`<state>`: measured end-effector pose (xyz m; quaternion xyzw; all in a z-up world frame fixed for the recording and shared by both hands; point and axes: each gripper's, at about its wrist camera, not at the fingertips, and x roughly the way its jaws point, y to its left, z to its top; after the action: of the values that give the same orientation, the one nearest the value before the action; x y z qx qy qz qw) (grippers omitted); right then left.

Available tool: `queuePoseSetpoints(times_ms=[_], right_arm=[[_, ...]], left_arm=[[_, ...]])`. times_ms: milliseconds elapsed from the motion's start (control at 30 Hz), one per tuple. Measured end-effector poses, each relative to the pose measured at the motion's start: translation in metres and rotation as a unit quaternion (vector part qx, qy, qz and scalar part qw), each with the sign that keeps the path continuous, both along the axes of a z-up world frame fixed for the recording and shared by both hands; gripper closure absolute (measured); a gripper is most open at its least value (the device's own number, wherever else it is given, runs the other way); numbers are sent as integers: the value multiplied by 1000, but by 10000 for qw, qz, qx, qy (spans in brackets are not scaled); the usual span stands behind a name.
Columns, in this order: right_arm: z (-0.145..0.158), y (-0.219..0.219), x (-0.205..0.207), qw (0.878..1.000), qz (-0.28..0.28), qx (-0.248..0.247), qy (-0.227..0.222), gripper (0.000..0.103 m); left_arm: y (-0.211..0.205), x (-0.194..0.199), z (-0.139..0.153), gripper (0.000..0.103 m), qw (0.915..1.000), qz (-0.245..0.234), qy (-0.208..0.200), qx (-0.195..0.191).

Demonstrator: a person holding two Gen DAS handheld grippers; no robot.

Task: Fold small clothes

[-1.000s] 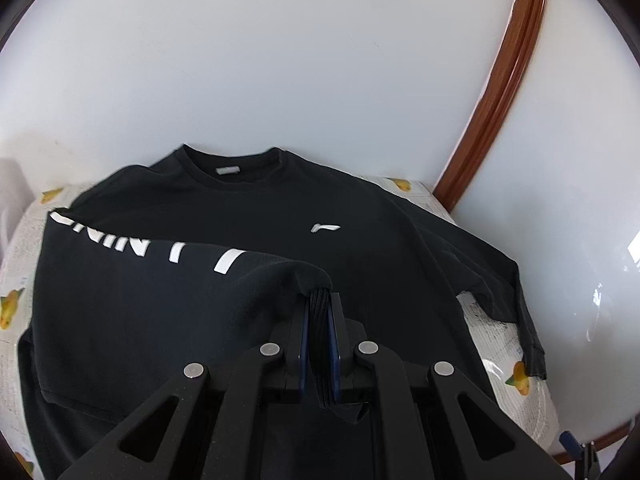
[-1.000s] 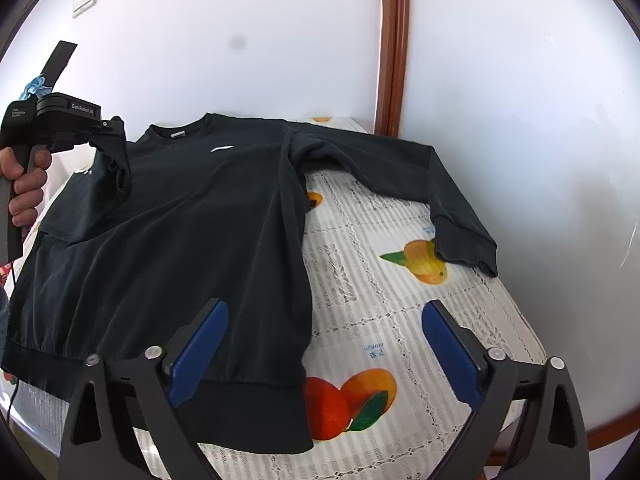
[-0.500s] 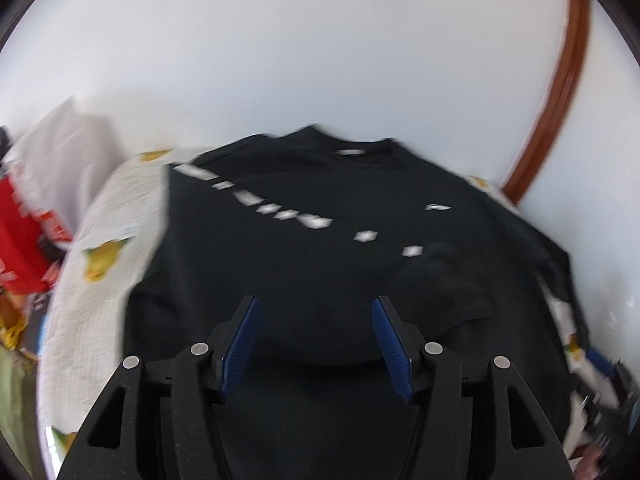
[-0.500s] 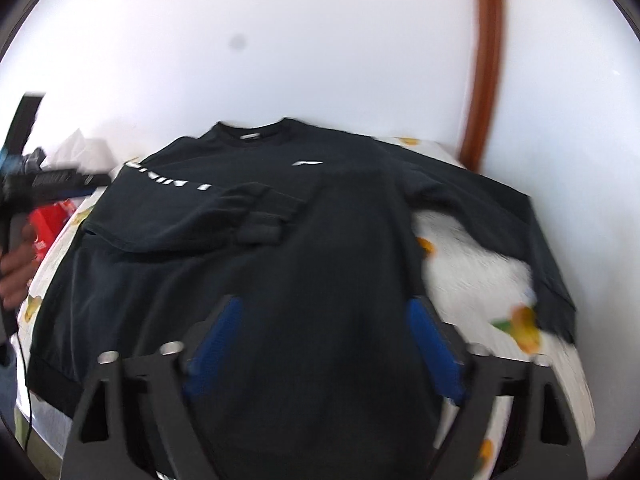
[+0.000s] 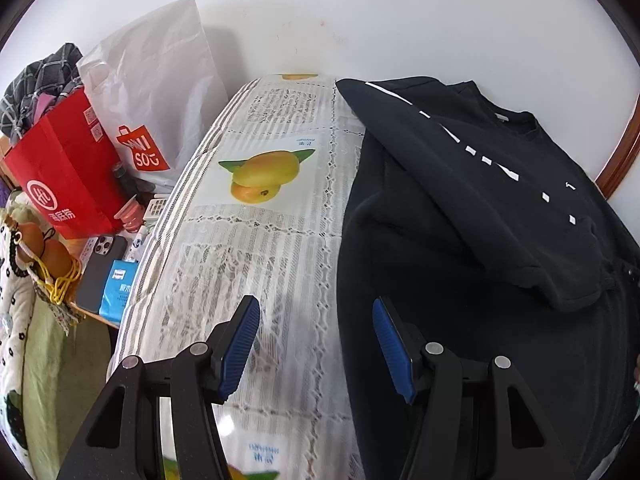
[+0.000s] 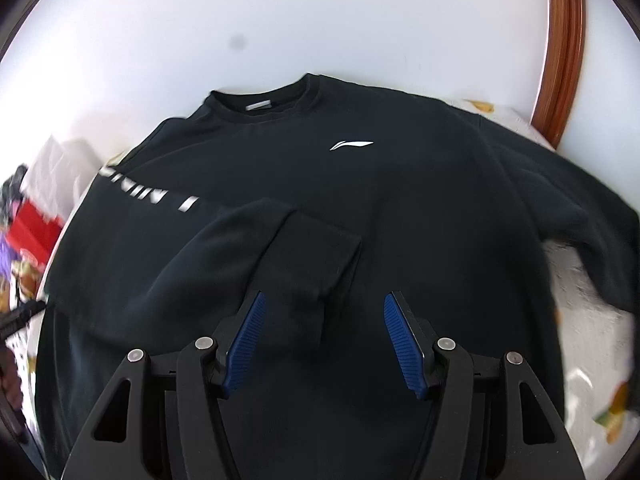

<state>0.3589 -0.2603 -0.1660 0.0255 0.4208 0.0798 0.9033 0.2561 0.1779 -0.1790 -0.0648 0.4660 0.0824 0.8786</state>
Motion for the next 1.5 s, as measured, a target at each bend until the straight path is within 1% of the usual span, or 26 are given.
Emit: queuePoseSetpoints(times_ms=[100,167,200,233,267,333,367,400,433,500,633,767,800,867,900,933,967,1000,1067,1133,1233,1267,1333,1367,1433,1500], right_arm=[[-8,3,21,10000,-13,21,77,47],[-13,8,33,9999,30,42,122,58],[-15,11,38,9999,67,31,139,72],[-17,14,44,9999,57,-49,150,81],[-17,19,49,9998,49,-158,132,84],[-15,25,52,9996,166,-207,44,99],[-12,27,53,9995,234,-200,-4,103],[-5,28,53,9994,304,-139,-127,103],[1,27,52,9991,328,-69,-258,103],[18,25,53,9981,260,-76,-562,103],[46,7,59,9953,76,-13,-965,103],[38,-12,68,9978,64,240,-607,102],[31,-12,67,9984,66,284,-475,98],[16,-11,61,9986,269,399,-213,80],[9,-9,56,9984,336,435,-149,60],[3,-7,51,9983,342,444,-144,47],[-2,-5,45,9982,362,457,-170,45],[-6,-2,42,9980,416,458,-135,46],[-15,5,40,9967,592,550,33,46],[-23,16,38,9954,771,554,162,46],[-29,39,31,9958,895,-181,-75,48],[-29,43,29,9950,948,-300,-132,51],[-26,44,31,9936,1098,-239,-105,84],[-24,44,34,9936,1103,-223,-62,85],[-20,43,37,9936,1101,-223,-132,90],[-8,42,38,9931,1059,-329,-379,91]], left_arm=[[-2,14,-6,47,9999,-160,-2,15],[-6,27,-8,47,9995,-284,-67,88],[-8,30,-7,47,9994,-314,-99,135],[-10,36,-6,47,9991,-343,-168,199],[-11,42,-5,47,9988,-335,-236,258],[-12,52,-6,48,9988,-359,-249,242],[-13,56,-8,57,9987,-410,-247,181],[-14,59,-9,65,9982,-555,-225,80],[-15,60,-10,82,9972,-730,-177,-25],[-14,59,-7,97,9971,-713,-271,-7],[2,51,0,97,9970,-510,-471,-348],[4,49,-4,97,9972,-452,-409,-441],[2,49,-6,97,9975,-472,-389,-358],[-1,51,-10,95,9979,-485,-304,-303],[-2,52,-11,94,9979,-491,-272,-323],[-2,53,-11,94,9978,-495,-271,-334],[-2,52,-10,92,9977,-506,-295,-355],[-2,52,-10,90,9976,-518,-289,-370],[-3,52,-9,79,9972,-551,-258,-423],[-4,53,-9,76,9975,-522,-245,-404],[-9,55,-11,76,9979,-506,-234,-319],[-10,55,-11,76,9981,-479,-274,-281],[-14,56,-11,76,9983,-461,-342,-108],[-16,56,-11,77,9983,-458,-367,22],[-18,56,-12,93,9980,-486,-398,98],[-17,56,-12,94,9980,-461,-419,113]])
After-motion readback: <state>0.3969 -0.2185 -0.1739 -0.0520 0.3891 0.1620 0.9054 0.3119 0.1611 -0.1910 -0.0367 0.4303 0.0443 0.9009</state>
